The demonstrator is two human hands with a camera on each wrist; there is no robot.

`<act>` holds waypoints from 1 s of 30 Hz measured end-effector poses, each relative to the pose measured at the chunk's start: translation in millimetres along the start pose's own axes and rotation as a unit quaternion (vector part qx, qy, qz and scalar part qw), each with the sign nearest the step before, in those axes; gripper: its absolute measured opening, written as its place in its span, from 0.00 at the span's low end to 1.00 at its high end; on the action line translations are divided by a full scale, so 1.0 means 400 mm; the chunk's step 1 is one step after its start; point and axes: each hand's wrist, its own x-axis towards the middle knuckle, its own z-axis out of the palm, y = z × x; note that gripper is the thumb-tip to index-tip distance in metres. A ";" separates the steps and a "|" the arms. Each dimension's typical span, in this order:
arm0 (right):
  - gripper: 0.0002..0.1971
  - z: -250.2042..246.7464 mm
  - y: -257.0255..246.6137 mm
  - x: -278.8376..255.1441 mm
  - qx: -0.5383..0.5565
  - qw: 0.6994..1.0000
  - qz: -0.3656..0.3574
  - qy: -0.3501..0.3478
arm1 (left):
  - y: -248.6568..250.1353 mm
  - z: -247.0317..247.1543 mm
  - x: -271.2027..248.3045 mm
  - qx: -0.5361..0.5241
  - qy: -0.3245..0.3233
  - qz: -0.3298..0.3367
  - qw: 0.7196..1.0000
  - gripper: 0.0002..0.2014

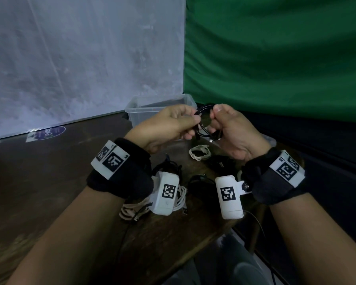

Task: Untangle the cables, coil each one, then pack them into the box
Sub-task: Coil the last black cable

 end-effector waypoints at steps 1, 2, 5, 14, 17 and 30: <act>0.16 0.002 -0.001 -0.001 -0.004 1.000 0.000 0.003 | -0.001 0.004 -0.001 0.012 -0.007 0.004 1.000 0.03; 0.16 0.005 -0.001 -0.001 -0.009 1.000 0.002 0.006 | -0.002 0.008 -0.002 0.024 -0.010 0.007 1.000 0.04; 0.16 0.013 0.006 0.005 -0.012 1.000 0.011 0.020 | -0.006 0.014 -0.002 0.047 -0.022 -0.017 0.998 0.07; 0.16 0.023 0.022 0.005 -0.050 0.997 -0.001 -0.066 | 0.002 0.031 -0.003 -0.159 0.042 -0.056 0.985 0.19; 0.14 -0.002 0.001 0.004 -0.008 0.994 0.050 -0.100 | 0.010 0.022 0.004 -0.249 0.022 -0.091 0.964 0.21; 0.08 -0.051 -0.032 -0.036 -0.079 0.985 0.094 -0.119 | 0.012 0.021 -0.007 -0.159 0.005 -0.105 0.982 0.17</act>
